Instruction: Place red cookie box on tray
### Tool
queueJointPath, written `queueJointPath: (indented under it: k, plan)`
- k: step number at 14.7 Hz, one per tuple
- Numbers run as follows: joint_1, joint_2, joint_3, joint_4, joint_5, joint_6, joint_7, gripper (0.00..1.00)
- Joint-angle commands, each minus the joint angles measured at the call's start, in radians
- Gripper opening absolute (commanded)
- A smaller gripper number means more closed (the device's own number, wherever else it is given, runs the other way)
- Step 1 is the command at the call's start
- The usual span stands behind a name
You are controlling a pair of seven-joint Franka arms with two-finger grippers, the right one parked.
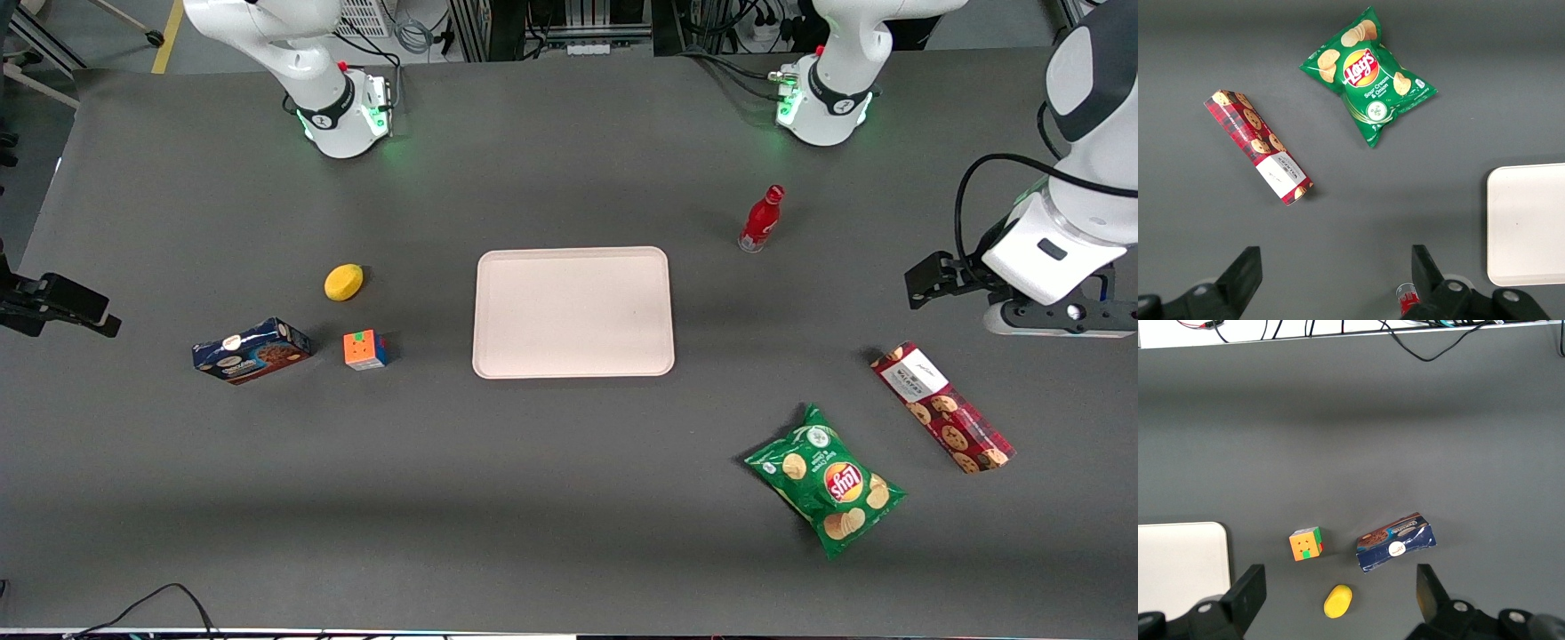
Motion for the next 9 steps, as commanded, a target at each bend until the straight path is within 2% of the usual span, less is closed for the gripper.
queueJointPath:
  k: [1,9]
  plan:
    - [0.001,0.01,-0.003,0.026,-0.006,-0.022,0.008,1.0]
    - [0.004,0.013,-0.003,0.023,-0.007,-0.03,-0.004,1.0]
